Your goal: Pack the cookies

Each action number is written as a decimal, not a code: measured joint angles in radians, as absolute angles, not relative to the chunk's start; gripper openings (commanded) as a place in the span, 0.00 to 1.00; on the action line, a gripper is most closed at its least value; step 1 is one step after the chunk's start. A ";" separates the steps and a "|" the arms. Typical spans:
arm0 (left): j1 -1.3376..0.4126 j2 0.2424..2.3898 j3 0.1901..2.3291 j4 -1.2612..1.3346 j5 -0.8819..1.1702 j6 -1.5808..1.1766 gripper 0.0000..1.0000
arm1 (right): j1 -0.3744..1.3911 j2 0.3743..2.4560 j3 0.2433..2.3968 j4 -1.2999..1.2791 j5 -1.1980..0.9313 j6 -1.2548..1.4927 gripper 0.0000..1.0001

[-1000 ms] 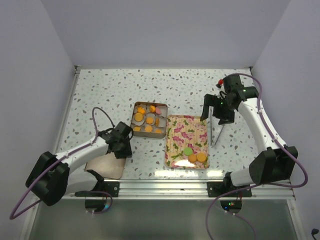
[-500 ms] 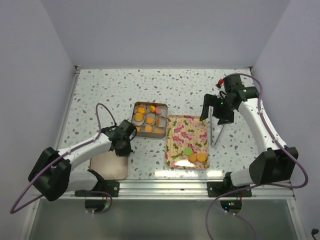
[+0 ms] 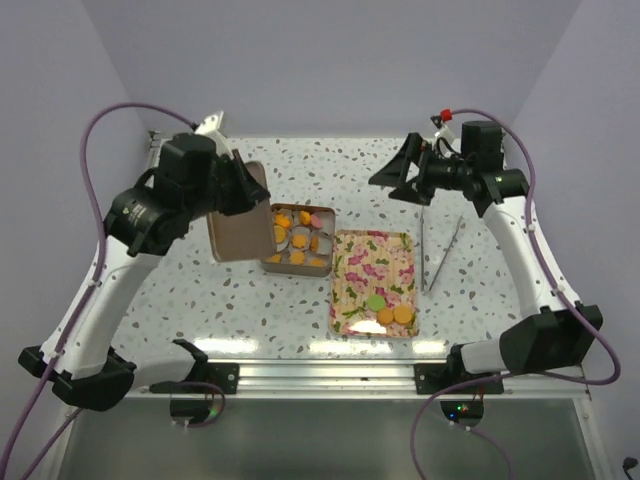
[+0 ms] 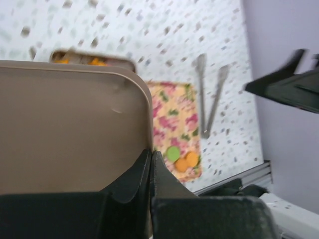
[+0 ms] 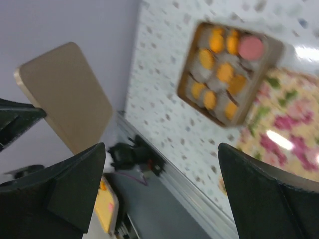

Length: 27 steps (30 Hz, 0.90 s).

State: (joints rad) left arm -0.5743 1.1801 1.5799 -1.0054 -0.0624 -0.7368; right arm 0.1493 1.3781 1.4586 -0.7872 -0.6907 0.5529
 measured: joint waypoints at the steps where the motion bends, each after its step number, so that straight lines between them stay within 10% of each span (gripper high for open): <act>1: -0.555 1.207 1.663 -0.995 -0.028 -0.717 0.00 | 0.144 1.389 1.453 -0.688 -0.751 0.610 0.99; 12: -0.378 1.231 1.639 -0.154 0.639 -1.021 0.00 | 0.176 1.800 1.379 0.945 -0.951 1.739 0.99; 27: -0.379 1.334 1.573 0.746 0.864 -1.576 0.00 | 0.362 1.927 1.441 1.279 -0.841 1.987 0.99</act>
